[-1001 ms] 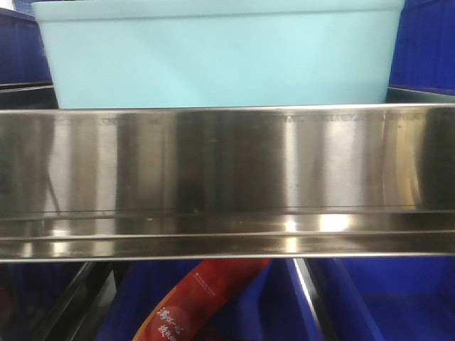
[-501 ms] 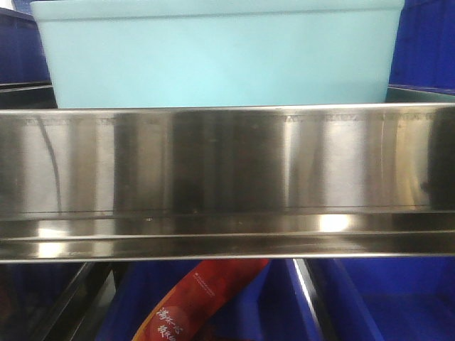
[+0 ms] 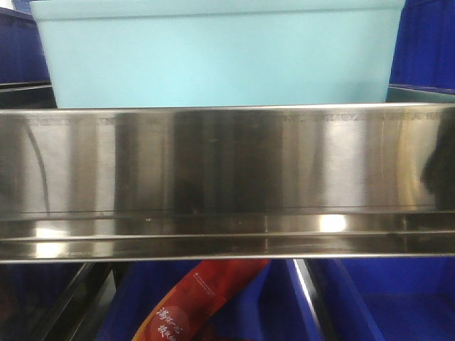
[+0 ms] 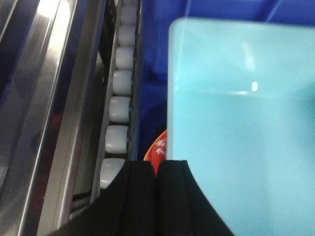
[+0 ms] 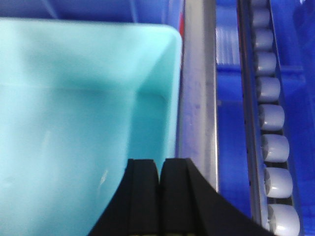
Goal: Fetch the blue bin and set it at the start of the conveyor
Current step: 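Close both grippers on the light-blue bin's side walls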
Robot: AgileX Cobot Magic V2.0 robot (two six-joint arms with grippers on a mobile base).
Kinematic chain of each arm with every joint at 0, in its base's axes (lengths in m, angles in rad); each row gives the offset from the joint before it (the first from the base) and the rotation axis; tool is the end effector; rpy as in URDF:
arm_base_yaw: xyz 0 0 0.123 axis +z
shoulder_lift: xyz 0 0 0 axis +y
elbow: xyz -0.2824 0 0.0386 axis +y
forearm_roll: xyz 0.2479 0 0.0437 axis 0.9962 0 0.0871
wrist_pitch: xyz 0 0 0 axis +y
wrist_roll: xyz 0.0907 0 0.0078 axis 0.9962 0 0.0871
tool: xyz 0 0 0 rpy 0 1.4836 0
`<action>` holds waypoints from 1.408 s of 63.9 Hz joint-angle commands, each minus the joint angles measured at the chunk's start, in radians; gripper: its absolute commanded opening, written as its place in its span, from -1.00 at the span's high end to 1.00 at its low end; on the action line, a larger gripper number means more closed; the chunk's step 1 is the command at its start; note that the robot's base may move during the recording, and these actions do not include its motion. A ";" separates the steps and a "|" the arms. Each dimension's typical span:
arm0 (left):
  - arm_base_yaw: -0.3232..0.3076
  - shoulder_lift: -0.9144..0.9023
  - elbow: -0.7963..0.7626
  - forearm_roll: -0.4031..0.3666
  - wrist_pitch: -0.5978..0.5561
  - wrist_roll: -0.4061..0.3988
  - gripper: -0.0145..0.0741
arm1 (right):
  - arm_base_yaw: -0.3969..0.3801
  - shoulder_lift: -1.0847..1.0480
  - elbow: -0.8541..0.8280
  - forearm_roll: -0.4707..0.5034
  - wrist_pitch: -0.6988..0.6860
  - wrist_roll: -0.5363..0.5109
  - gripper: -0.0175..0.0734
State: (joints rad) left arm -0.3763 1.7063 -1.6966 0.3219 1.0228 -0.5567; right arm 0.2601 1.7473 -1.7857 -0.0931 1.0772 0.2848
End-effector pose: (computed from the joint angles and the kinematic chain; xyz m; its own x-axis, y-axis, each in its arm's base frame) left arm 0.3602 -0.1159 0.3690 -0.7625 -0.0872 -0.6411 -0.0908 0.9955 -0.0275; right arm 0.3752 0.0921 0.3736 -0.8134 0.0293 -0.5810 -0.0170 0.9971 0.0740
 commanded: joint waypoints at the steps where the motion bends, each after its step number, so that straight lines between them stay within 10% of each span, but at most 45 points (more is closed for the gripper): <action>1: 0.006 0.003 -0.012 0.002 -0.002 0.002 0.54 | 0.002 0.007 -0.016 -0.024 -0.005 0.003 0.93; 12: 0.006 0.003 -0.012 0.016 -0.032 0.002 0.13 | 0.002 0.007 -0.016 -0.039 0.019 0.003 0.89; 29: 0.012 0.005 -0.012 0.023 -0.061 0.002 0.13 | 0.002 0.011 -0.016 -0.043 0.066 0.026 0.02; 90: 0.044 0.084 -0.014 -0.069 -0.008 0.084 0.13 | 0.002 0.085 -0.016 -0.024 0.054 0.039 0.08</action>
State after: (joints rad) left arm -0.3305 1.8009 -1.7010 0.2557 1.0154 -0.4736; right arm 0.2624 1.8336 -1.7929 -0.1082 1.1432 0.3237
